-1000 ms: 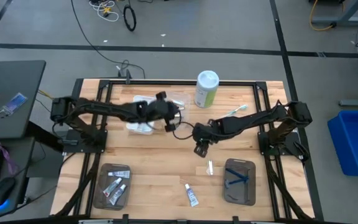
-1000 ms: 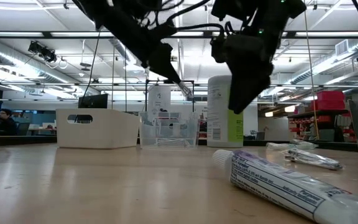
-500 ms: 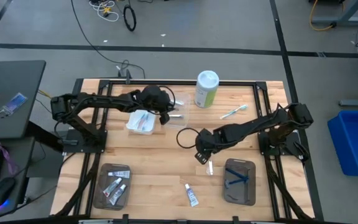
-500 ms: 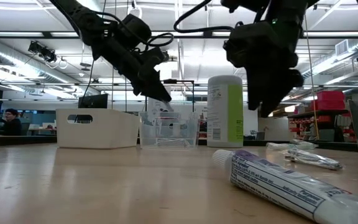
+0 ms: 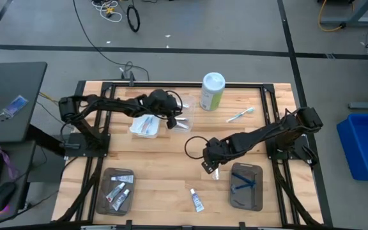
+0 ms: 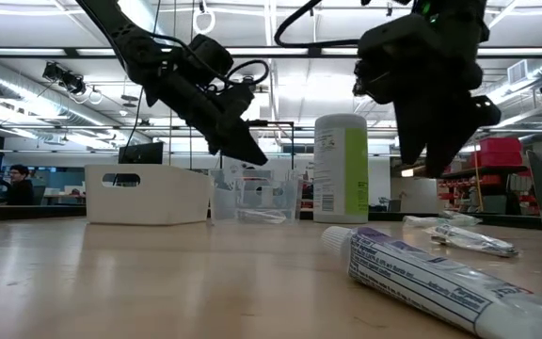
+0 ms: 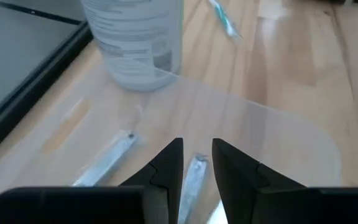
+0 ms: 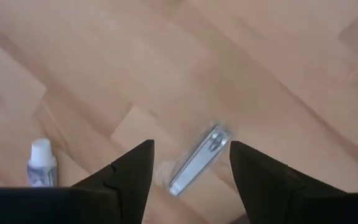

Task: Pick & Place Travel size toiletries
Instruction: Put the white toothpaste into the left black bin

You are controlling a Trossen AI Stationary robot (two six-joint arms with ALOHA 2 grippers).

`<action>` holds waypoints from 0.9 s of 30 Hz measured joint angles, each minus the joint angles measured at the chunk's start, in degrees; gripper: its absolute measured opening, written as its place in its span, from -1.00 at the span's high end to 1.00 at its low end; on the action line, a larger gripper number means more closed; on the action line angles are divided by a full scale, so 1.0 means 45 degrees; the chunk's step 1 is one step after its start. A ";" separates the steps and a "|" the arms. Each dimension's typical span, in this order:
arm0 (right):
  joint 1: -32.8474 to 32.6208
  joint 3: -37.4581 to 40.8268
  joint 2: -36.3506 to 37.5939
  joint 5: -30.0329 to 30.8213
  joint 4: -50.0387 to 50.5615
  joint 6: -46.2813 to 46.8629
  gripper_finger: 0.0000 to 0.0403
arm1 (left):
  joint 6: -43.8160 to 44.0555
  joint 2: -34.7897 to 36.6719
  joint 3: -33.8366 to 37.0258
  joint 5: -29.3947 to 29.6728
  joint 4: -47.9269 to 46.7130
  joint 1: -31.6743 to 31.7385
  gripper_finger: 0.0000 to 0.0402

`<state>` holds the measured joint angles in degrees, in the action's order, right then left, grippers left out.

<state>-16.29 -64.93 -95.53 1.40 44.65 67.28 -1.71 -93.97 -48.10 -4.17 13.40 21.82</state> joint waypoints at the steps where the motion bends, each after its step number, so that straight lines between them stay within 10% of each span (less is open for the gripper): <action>1: -0.0089 0.0000 0.0000 0.0008 -0.0022 0.0028 -0.08 | 0.0011 0.0003 -0.0004 0.0016 0.0066 0.0000 0.53; 27: 0.0889 -0.0010 0.0313 -0.0726 0.2224 -0.0423 -0.07 | 0.0000 0.6681 -0.0018 -0.1335 -0.4003 -0.0711 0.54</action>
<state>-12.29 -64.97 -94.12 -1.87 54.66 65.37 -1.71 -63.91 -48.18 -10.17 -4.61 18.62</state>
